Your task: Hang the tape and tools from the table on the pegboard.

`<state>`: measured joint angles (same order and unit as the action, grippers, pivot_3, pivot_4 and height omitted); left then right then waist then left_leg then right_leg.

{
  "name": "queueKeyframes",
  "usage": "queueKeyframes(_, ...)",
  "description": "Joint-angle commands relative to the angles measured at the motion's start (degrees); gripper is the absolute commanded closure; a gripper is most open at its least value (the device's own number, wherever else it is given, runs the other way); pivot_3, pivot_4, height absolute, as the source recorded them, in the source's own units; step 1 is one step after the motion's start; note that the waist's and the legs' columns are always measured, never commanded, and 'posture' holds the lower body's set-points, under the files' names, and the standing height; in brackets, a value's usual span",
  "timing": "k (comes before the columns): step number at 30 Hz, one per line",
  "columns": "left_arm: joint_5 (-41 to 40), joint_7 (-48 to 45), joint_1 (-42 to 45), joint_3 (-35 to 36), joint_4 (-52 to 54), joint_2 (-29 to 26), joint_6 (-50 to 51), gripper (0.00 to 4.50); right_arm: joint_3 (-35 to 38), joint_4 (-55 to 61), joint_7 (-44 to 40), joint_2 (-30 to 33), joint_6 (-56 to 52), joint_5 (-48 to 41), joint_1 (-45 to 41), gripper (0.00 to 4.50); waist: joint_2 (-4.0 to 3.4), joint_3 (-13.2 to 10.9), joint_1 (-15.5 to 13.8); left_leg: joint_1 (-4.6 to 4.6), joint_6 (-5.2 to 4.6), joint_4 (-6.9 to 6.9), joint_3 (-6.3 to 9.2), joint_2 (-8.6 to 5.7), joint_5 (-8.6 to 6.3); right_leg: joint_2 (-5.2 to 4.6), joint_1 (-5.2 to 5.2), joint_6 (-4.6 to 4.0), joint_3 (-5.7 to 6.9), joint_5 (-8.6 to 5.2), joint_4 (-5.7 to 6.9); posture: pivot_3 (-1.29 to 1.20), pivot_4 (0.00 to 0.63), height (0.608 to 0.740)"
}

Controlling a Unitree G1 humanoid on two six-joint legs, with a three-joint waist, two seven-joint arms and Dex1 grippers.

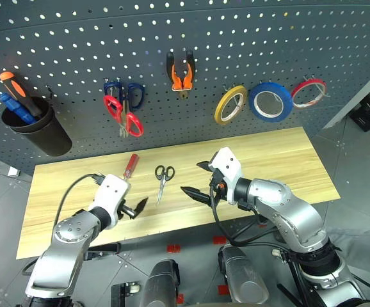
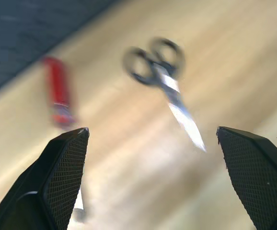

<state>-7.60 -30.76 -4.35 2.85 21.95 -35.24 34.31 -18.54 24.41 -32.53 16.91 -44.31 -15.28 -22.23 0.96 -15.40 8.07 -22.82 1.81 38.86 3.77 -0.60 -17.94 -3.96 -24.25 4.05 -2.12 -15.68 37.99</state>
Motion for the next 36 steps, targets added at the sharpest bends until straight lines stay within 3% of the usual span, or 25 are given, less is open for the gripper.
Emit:
queueKeyframes(1, 0.1, -5.0, 0.0, -1.9, 3.1, -3.5, -4.9, 0.0, 0.9, 1.9, -0.5, 0.5, 0.5, -0.9, -0.8, 0.05, -0.02, 0.0, 0.0, 0.0, 0.01, 0.01, -0.01, 0.02, 0.0, 0.0, 0.0, -0.01, 0.0, 0.0, 0.0, -0.21, 0.285, 0.74)
queueKeyframes(3, 0.2, -5.2, 0.6, -2.4, 2.3, -3.5, -5.5, 0.0, 0.9, 1.8, -0.4, 0.7, 0.5, -0.9, -0.6, 0.05, -0.04, 0.0, -0.1, 0.01, 0.02, 0.0, -0.01, 0.05, 0.01, -0.01, 0.0, -0.03, 0.0, 0.02, 0.0, -0.2, 0.291, 0.74)
queueKeyframes(10, -0.1, 1.9, 3.7, -3.7, -3.4, 3.0, 10.6, 0.0, 1.0, 2.2, -0.7, 1.0, -0.2, -1.5, -0.6, 0.05, -0.05, -0.2, 0.2, 0.01, 0.0, 0.01, -0.07, 0.06, 0.0, 0.06, -0.01, -0.04, -0.02, 0.02, 0.01, -0.21, 0.306, 0.74)
queueKeyframes(17, 0.1, 7.5, 12.6, -4.2, -11.8, 10.6, 17.7, 0.0, 1.9, 7.2, -9.6, 4.6, -3.2, -10.6, -1.6, 0.05, 0.23, -1.2, -0.2, -0.01, -0.06, 0.13, -0.02, 0.06, 0.04, 0.27, 0.07, -0.05, 0.05, 0.04, 0.11, -0.21, 0.33, 0.74)
queueKeyframes(26, 1.8, 8.2, 21.8, -7.7, -24.2, 12.6, 15.9, 0.0, 0.6, 8.6, -10.0, 6.9, -3.6, -12.1, -1.5, 0.05, 0.25, -1.6, -0.1, -0.01, -0.06, 0.13, -0.06, 0.1, 0.04, 0.27, 0.01, -0.05, 0.01, 0.04, 0.1, -0.22, 0.348, 0.74)
queueKeyframes(36, 6.1, 6.7, 30.3, -12.7, -41.2, 13.8, 9.1, 0.0, 7.2, 6.1, -8.8, 4.5, -10.6, -21.1, -1.0, 0.05, 0.28, -1.7, -0.2, 0.02, -0.06, 0.15, -0.05, 0.07, 0.06, 0.25, 0.07, -0.05, 0.03, 0.05, 0.12, -0.21, 0.348, 0.74)
